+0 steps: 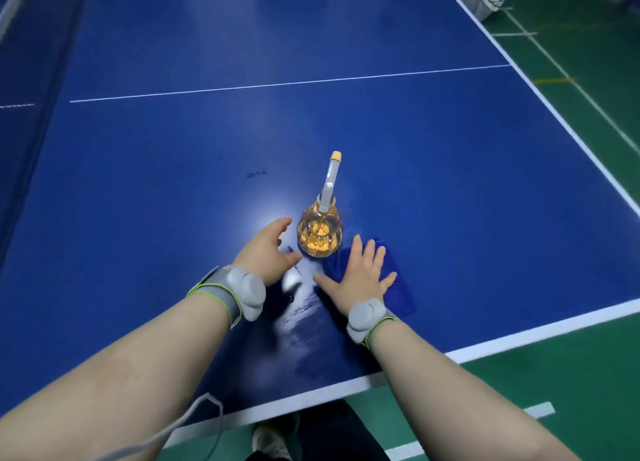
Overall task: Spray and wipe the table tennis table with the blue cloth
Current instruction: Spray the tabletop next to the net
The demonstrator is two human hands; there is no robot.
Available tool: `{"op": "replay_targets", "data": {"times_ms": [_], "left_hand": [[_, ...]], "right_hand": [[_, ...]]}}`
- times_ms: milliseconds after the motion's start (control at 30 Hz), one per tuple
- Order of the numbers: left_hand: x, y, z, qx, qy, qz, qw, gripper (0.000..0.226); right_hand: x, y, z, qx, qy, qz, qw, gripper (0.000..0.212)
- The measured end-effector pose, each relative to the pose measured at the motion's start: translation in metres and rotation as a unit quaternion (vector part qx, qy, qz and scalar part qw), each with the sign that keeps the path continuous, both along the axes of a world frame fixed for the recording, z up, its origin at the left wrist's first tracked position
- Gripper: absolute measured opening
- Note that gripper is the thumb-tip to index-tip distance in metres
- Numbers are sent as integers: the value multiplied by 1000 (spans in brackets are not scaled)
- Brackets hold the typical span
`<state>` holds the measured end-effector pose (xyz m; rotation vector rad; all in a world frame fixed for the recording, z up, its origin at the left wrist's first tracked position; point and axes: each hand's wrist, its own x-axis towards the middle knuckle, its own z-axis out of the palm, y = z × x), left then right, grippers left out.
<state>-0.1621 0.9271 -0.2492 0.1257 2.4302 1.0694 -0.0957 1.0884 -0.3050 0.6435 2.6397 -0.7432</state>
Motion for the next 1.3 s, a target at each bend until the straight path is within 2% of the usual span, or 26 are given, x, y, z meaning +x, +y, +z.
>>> {"op": "replay_targets", "data": {"times_ms": [100,167,267,367,433,533,600,733,800,900,1100,1167,1233,1300], "left_hand": [[-12,9,1,15,-25,-4,1000,76],[-21,13,1,36,-46,-1,998,79],[-30,15,1,30,-70,-33,997,83],[-34,20,2,49,-78,-41,995,66],[-38,24,4,80,-82,-35,993,77],[-43,19,2,118,-107,-22,987,78],[-46,9,0,92,-124,-4,988,94],[-47,-14,-5,41,-142,0,989,114],[-46,-23,-7,40,-142,4,989,119],[-42,-37,-7,41,-136,24,990,100],[-34,-79,-8,60,-147,5,987,82],[-30,-95,-6,57,-145,-14,988,75],[-26,-105,-3,58,-151,-23,986,68],[-18,-130,-6,68,-174,-42,982,53]], "right_hand": [[-33,0,21,-171,167,-13,971,116],[-58,4,34,-258,205,-30,944,113],[-88,5,48,-296,192,-9,936,97],[-101,-1,50,-306,209,8,929,75],[-108,-5,51,-323,221,-6,920,60],[-123,-13,60,-363,186,-37,912,34],[-131,-21,63,-390,145,-69,907,18],[-136,-43,58,-376,107,-68,918,17],[-136,-54,58,-393,115,-76,909,19],[-134,-72,59,-399,124,-90,904,29],[-122,-115,61,-356,134,-143,914,9],[-116,-133,60,-335,132,-175,916,16],[-110,-144,63,-332,122,-198,914,10],[-99,-168,66,-347,113,-173,915,23]]}}
